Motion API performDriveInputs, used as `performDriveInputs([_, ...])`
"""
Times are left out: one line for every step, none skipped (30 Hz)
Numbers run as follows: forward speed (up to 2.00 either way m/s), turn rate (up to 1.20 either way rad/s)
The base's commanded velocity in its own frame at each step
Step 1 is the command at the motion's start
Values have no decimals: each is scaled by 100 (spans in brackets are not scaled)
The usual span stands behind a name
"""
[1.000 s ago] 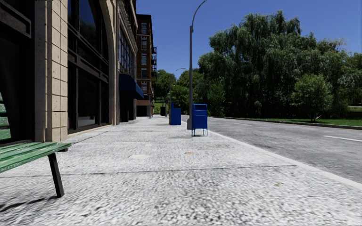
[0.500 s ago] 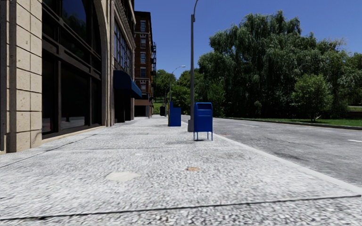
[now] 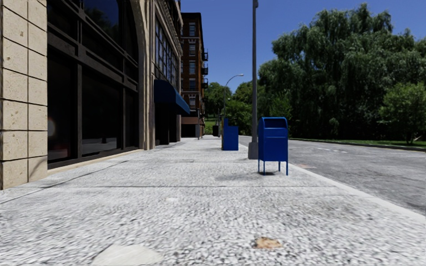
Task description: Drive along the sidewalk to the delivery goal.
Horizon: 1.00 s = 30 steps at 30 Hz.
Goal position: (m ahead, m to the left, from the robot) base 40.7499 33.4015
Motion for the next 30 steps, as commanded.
performDriveInputs([200, 51])
performDriveInputs([200, 51])
performDriveInputs([200, 33])
performDriveInputs([200, 11])
performDriveInputs([200, 3])
performDriveInputs([200, 0])
performDriveInputs([200, 0])
performDriveInputs([200, 0])
performDriveInputs([200, 0])
performDriveInputs([200, 0])
performDriveInputs([200, 0])
performDriveInputs([200, 0])
performDriveInputs([200, 0])
performDriveInputs([200, 0])
performDriveInputs([200, 0])
performDriveInputs([200, 0])
performDriveInputs([200, 0])
performDriveInputs([200, 11])
performDriveInputs([200, 11])
performDriveInputs([200, 33])
performDriveInputs([200, 60])
performDriveInputs([200, 89])
performDriveInputs([200, 106])
performDriveInputs([200, 106])
performDriveInputs([200, 108])
performDriveInputs([200, 58])
performDriveInputs([200, 15])
performDriveInputs([200, 8])
performDriveInputs([200, 8])
performDriveInputs([200, 4])
